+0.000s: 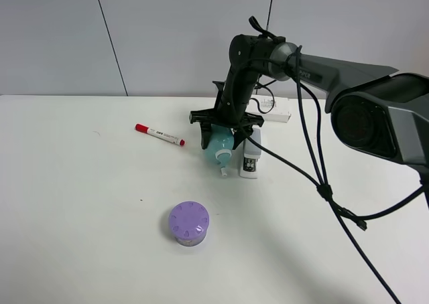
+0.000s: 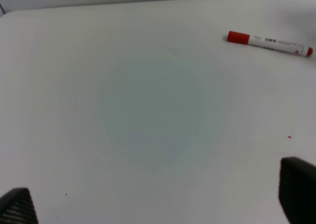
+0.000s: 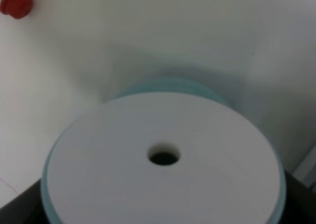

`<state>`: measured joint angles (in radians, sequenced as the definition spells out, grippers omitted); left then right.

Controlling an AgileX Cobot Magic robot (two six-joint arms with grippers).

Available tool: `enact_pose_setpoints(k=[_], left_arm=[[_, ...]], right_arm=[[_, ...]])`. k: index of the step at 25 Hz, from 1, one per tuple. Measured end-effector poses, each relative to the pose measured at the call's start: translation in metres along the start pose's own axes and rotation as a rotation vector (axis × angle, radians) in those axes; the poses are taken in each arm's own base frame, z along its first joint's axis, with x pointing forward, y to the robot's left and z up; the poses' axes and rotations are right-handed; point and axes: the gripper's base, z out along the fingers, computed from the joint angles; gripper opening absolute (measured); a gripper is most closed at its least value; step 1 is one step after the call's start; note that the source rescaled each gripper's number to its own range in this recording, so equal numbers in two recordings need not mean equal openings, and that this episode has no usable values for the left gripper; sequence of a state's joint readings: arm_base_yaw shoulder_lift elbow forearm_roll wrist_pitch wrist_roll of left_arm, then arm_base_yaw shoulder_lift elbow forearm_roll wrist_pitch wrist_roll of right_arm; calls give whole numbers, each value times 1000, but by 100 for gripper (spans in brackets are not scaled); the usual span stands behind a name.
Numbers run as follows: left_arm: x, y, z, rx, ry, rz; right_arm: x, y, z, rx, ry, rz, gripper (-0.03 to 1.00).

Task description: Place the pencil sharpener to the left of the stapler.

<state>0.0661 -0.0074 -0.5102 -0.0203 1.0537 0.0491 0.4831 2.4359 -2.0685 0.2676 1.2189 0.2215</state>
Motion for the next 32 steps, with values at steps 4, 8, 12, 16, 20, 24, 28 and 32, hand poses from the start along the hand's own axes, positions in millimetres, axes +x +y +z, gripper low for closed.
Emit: enact_pose_setpoints(k=[4,8,12,16,20,24,28,32], left_arm=[[0,0,0,0,0,0],[0,0,0,0,0,0],[0,0,0,0,0,0],[0,0,0,0,0,0],[0,0,0,0,0,0],[0,0,0,0,0,0],[0,0,0,0,0,0],[0,0,0,0,0,0]], right_arm=[[0,0,0,-3,0,1,22],[0,2,-1,-11,-1,1,49],[0,2,-1,-12,-1,1,54],[0,3,-2,-13,-8,1,54],[-5,10,-24,-30,-69,-26,54],[-15,29,-81,-93,-236,-71,54],[-9,49,-156,-164,-429,-143,54],[11,58,-216,-174,-567,-281,55]])
